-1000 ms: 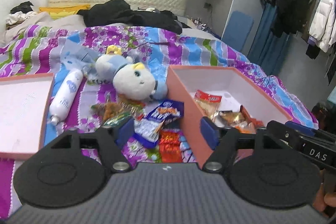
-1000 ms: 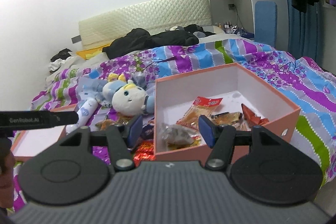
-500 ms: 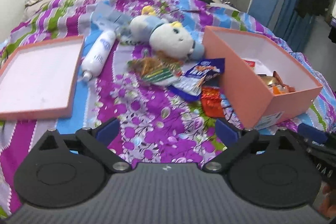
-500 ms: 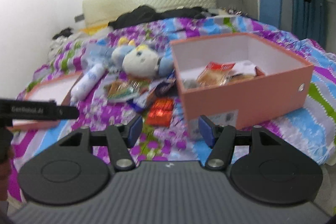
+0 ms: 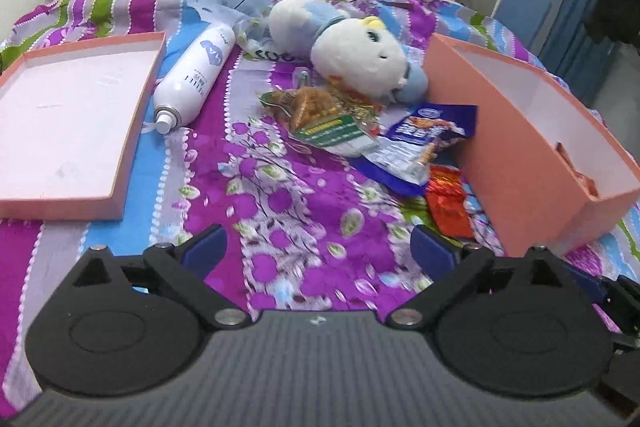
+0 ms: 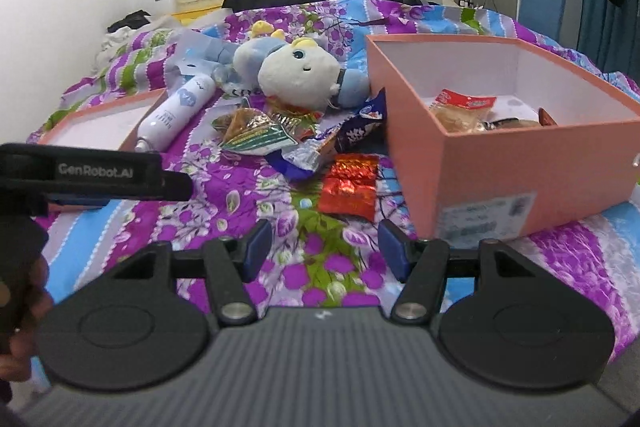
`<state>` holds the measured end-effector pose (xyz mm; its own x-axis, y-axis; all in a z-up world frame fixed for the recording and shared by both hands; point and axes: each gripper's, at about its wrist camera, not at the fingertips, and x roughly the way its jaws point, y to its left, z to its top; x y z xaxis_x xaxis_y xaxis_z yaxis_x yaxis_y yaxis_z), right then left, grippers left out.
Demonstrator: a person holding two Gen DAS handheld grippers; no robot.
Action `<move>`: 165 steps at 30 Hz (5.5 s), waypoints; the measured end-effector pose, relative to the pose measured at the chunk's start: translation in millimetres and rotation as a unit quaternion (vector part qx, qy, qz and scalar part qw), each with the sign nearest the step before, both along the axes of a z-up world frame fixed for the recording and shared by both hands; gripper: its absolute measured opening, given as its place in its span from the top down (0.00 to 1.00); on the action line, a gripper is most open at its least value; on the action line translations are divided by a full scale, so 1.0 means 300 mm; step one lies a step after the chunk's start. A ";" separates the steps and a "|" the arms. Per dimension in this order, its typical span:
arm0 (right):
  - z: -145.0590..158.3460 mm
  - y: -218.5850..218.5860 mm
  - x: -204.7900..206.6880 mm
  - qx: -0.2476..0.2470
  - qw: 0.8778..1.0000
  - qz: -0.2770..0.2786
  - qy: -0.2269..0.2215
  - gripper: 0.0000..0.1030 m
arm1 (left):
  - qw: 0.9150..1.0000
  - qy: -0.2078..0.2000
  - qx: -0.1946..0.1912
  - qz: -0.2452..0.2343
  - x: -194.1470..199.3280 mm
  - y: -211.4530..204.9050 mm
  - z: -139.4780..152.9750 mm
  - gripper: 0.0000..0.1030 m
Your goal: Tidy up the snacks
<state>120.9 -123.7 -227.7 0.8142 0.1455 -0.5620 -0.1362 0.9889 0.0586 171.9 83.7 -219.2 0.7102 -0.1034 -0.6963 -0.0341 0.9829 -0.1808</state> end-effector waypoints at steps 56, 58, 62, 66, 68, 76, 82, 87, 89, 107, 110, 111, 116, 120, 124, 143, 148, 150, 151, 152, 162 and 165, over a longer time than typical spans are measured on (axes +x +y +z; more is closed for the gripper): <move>-0.086 0.160 0.335 -0.137 0.990 -0.009 0.014 0.76 | 0.993 0.024 -0.115 -0.015 0.367 0.131 -0.078 0.74; -0.073 0.165 0.309 -0.138 0.990 0.001 0.012 0.78 | 0.993 0.027 -0.118 -0.012 0.309 0.139 -0.065 0.74; -0.056 0.172 0.245 -0.134 0.991 0.024 0.016 0.78 | 0.992 0.036 -0.118 -0.014 0.198 0.149 -0.057 0.74; -0.044 0.177 0.160 -0.138 0.989 0.050 0.017 0.78 | 0.992 0.045 -0.118 -0.012 0.081 0.164 -0.051 0.74; -0.036 0.178 0.117 -0.141 0.988 0.062 0.015 0.78 | 0.991 0.050 -0.120 -0.010 0.024 0.174 -0.051 0.74; -0.016 0.179 -0.015 -0.131 0.986 0.099 0.022 0.78 | 0.991 0.070 -0.113 -0.006 -0.174 0.198 -0.055 0.76; -0.060 0.205 -0.069 -0.144 0.979 0.144 0.016 0.77 | 0.990 0.085 -0.114 0.015 -0.228 0.218 -0.079 0.76; -0.055 0.179 -0.045 -0.091 0.983 0.159 0.033 0.78 | 0.988 0.086 -0.123 0.043 -0.241 0.220 -0.075 0.75; -0.054 0.170 -0.054 -0.082 0.983 0.164 0.027 0.69 | 0.986 0.091 -0.129 0.048 -0.240 0.219 -0.073 0.70; -0.102 0.067 -0.036 -0.019 0.975 0.221 0.004 0.27 | 0.983 0.104 -0.129 0.074 -0.171 0.151 -0.074 0.10; -0.119 0.071 -0.039 -0.029 0.976 0.215 0.010 0.27 | 0.980 0.132 -0.126 0.074 -0.147 0.135 -0.092 0.09; -0.123 0.069 -0.039 -0.029 0.977 0.213 0.011 0.27 | 0.981 0.134 -0.120 0.076 -0.144 0.131 -0.096 0.09; -0.139 0.069 -0.041 -0.031 0.975 0.218 0.023 0.28 | 0.979 0.153 -0.106 0.078 -0.118 0.112 -0.113 0.08; -0.149 0.075 -0.045 -0.040 0.974 0.220 0.021 0.34 | 0.980 0.146 -0.098 0.091 -0.108 0.108 -0.109 0.08; -0.156 0.085 -0.040 -0.050 0.974 0.220 0.022 0.36 | 0.981 0.144 -0.091 0.092 -0.085 0.105 -0.117 0.08; -0.111 0.035 -0.022 -0.051 0.983 0.174 0.032 0.47 | 0.988 0.132 -0.025 0.082 -0.042 0.054 -0.118 0.36; -0.087 -0.002 -0.003 -0.036 0.987 0.150 0.040 0.47 | 0.990 0.125 -0.020 0.066 -0.058 0.043 -0.092 0.39; -0.073 -0.015 0.004 -0.032 0.988 0.143 0.041 0.47 | 0.991 0.122 -0.021 0.060 -0.063 0.038 -0.076 0.39; -0.066 -0.021 0.007 -0.031 0.989 0.138 0.042 0.47 | 0.991 0.120 -0.023 0.057 -0.066 0.035 -0.067 0.39; -0.059 -0.028 0.010 -0.029 0.990 0.134 0.044 0.47 | 0.991 0.119 -0.024 0.054 -0.066 0.032 -0.058 0.39; 0.101 -0.090 0.017 -0.008 0.995 0.103 0.014 0.47 | 0.996 0.083 -0.031 0.010 -0.069 -0.023 0.107 0.39; 0.161 -0.116 0.020 0.003 0.995 0.095 -0.003 0.47 | 0.997 0.066 -0.033 -0.006 -0.063 -0.046 0.172 0.39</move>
